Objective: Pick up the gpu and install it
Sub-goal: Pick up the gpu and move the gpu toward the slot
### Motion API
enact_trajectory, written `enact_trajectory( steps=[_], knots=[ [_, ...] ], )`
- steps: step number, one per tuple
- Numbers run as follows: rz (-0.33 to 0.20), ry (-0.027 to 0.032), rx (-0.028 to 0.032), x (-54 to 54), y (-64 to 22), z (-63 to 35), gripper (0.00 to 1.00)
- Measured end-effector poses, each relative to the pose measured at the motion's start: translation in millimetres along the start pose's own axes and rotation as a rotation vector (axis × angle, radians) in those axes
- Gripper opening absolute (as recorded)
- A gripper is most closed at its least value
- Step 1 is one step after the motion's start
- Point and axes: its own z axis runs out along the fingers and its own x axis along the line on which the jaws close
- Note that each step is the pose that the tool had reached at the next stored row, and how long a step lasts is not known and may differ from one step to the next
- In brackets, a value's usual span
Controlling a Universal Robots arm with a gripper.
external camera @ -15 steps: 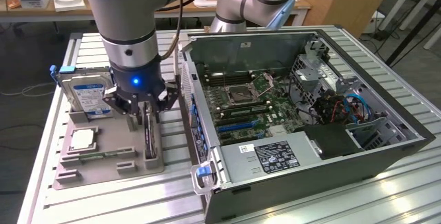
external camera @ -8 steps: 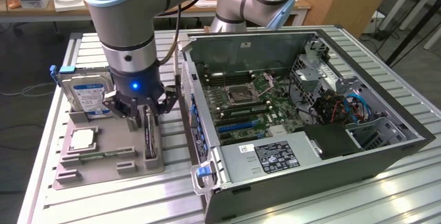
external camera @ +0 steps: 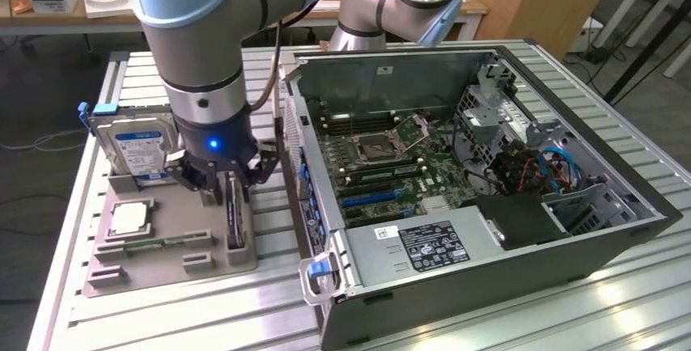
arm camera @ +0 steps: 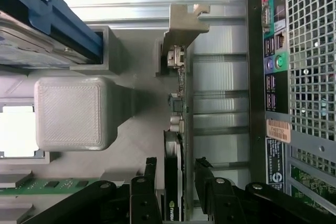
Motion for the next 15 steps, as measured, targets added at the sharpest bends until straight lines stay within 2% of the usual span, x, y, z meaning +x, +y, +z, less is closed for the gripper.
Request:
enact_trajectory(
  steps=[5,15],
  knots=[
    [0.0,0.0001,-0.0002,0.7,-0.4,7.4,0.43],
    [0.0,-0.0001,-0.0006,1.8,-0.5,9.2,0.43]
  ],
)
